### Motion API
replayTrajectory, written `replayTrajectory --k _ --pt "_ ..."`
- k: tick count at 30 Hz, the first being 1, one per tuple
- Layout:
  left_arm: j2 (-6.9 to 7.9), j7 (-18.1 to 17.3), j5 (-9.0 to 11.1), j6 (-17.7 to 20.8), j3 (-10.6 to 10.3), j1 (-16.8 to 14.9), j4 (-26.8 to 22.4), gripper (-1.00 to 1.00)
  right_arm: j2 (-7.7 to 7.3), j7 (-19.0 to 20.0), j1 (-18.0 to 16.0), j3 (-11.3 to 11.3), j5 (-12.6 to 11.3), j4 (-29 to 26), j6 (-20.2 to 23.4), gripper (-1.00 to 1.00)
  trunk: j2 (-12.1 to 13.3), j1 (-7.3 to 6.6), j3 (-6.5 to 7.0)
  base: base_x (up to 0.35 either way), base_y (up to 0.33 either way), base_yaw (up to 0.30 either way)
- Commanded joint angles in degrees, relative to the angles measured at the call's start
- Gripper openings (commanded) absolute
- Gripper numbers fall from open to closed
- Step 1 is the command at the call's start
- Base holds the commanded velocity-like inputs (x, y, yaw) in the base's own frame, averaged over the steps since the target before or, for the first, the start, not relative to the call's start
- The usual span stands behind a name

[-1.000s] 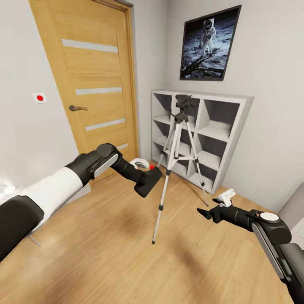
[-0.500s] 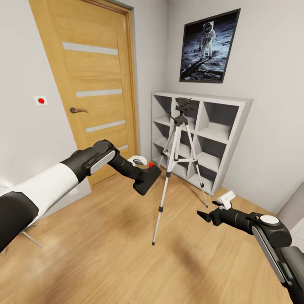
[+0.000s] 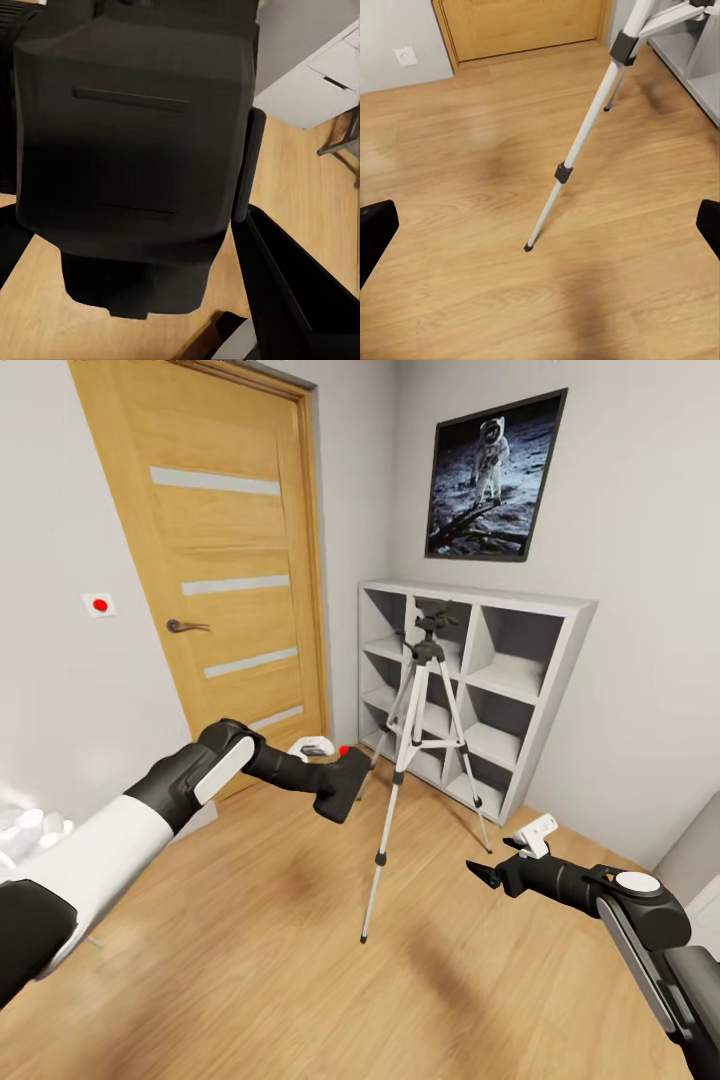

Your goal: Attach the digital camera to the camera tripod in the bedroom.

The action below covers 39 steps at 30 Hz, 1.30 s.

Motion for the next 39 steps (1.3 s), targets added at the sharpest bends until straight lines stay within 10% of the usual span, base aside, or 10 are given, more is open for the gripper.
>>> replayTrajectory --k 1,15,26,39 --pt "0.06 -0.02 -0.3 0.0 0.5 0.41 -0.36 -1.0 -0.04 -0.07 -0.05 0.03 -0.3 -0.05 0.43 1.0 0.37 -0.22 0.12 0.0 0.0 0.0" --pt "0.07 3.87 0.11 0.0 4.53 3.51 -4.53 -1.0 0.0 -0.09 -0.1 0.0 -0.35 -0.12 0.48 1.0 5.99 -3.3 2.64 0.0 0.0 0.0" --pt "0.16 4.1 0.35 0.0 15.11 9.52 -11.06 -1.0 4.34 0.19 -2.8 -0.42 -1.1 -0.28 1.19 1.0 10.4 -5.71 4.61 0.0 0.0 0.0" --pt "0.77 4.13 0.17 0.0 16.28 11.26 -12.46 -1.0 5.89 0.15 -2.73 -0.14 -0.94 -0.27 0.79 1.0 15.61 -8.57 6.94 0.0 0.0 0.0"
